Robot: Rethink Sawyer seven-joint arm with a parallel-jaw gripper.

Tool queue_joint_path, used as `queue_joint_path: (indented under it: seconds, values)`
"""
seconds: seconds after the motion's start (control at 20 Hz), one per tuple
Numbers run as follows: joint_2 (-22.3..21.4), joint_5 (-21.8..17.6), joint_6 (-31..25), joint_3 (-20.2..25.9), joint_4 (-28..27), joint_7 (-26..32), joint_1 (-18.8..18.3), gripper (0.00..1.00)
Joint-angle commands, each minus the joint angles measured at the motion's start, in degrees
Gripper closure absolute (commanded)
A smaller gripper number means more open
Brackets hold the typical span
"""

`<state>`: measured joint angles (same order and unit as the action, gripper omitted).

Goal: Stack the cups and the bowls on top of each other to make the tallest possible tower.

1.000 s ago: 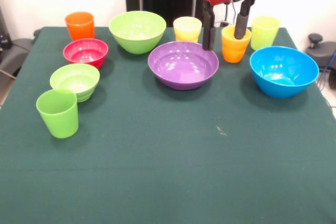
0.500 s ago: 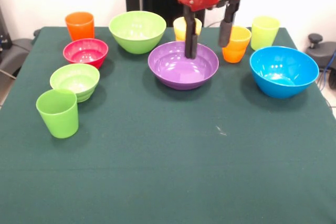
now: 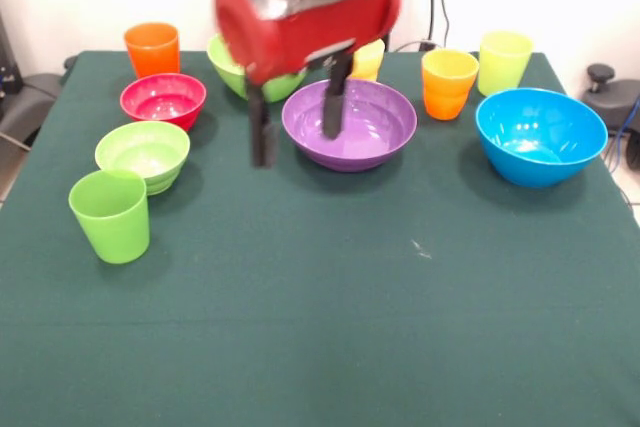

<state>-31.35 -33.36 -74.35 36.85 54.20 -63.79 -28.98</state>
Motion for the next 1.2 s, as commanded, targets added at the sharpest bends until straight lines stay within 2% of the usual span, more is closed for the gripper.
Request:
queue_joint_path:
  seconds: [0.05, 0.4, 0.75, 1.05, 1.2]
  values:
    - [8.10, -7.35, -10.32, 1.24, -10.10, 27.70, -0.11, 0.00]
    - [7.39, -6.53, -11.00, 0.49, -10.13, 30.61, -0.69, 0.00]
    - [6.42, -7.05, -15.47, 0.81, -14.25, 35.22, -1.03, 0.00]
    - [4.95, -6.24, -14.99, 0.14, -12.24, 36.58, -2.08, 0.00]
    - [4.37, -5.54, -12.63, -0.37, -9.22, 36.54, -3.19, 0.00]
